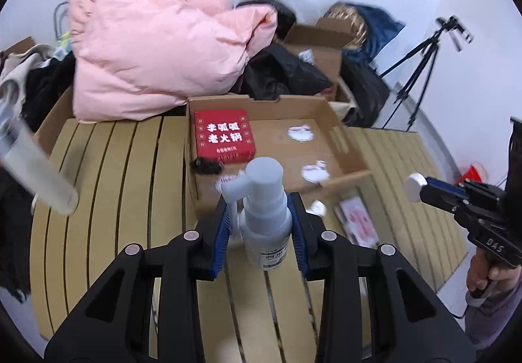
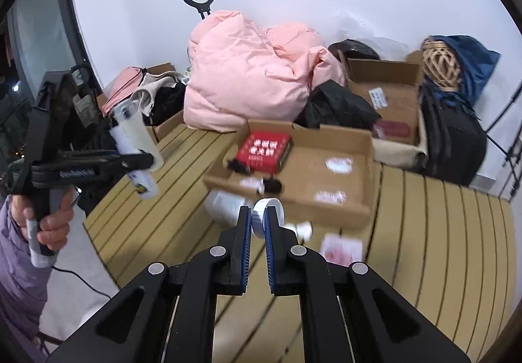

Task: Organize objects
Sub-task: 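Place the spray bottle in the tray with the left tool while the right tool carries a white cap there, then reach both tools to the white plastic jar and grasp it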

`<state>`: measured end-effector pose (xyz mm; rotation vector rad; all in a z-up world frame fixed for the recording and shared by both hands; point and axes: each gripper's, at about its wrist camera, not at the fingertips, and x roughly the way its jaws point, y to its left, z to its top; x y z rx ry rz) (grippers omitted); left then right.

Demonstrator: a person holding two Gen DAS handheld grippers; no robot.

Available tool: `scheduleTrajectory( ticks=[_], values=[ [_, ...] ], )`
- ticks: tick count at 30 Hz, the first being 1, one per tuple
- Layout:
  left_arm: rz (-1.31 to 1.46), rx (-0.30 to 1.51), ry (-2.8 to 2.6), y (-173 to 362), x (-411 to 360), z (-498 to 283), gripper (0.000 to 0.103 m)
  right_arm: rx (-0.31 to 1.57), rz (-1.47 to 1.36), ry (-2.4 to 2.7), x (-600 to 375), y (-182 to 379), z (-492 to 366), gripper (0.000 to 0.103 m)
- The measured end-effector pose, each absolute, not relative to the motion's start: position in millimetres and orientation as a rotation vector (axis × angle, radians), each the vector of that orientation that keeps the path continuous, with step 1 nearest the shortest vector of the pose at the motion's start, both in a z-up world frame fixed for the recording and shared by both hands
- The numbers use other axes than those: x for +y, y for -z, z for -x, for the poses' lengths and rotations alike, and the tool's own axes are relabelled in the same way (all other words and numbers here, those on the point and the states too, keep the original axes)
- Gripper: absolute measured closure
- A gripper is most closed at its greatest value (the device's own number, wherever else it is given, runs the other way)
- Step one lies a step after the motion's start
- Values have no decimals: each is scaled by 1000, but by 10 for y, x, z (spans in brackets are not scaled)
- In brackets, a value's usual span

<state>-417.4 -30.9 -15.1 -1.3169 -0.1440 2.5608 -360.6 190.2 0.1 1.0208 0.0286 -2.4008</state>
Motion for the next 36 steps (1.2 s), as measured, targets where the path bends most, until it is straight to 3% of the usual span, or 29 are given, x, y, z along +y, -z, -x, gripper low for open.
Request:
scheduleTrajectory(
  ticks=[9, 12, 13, 14, 15, 16, 17, 25, 36],
  values=[
    [1627, -105, -2467, 1048, -117, 5336, 71, -50, -1312, 2308, 1375, 851, 5046, 94],
    [1641, -87, -2494, 1171, -120, 5412, 51, -107, -1398, 2310, 1346, 1170, 5271, 93],
    [1611, -98, -2497, 1150, -132, 5398, 40, -123, -1434, 2293, 1347, 1267, 5329, 92],
    [1579, -102, -2502, 1111, -147, 5378, 31, -128, -1453, 2281, 1348, 1316, 5347, 82],
    [1552, -93, -2512, 1071, -151, 5354, 29, -123, -1451, 2274, 1354, 1347, 5351, 54],
    [1524, -62, -2531, 1011, -150, 5328, 25, -107, -1420, 2287, 1360, 1341, 5339, 33],
    [1504, -34, -2548, 959, -150, 5325, 23, -100, -1390, 2302, 1372, 1322, 5320, 0],
    [1462, 52, -2620, 599, -204, 4992, 19, -63, -1351, 2369, 1505, 1038, 5203, 0],
    [1300, 143, -2736, 121, -393, 3376, 5, -12, -1286, 2446, 2038, 603, 4081, 0]
  ],
)
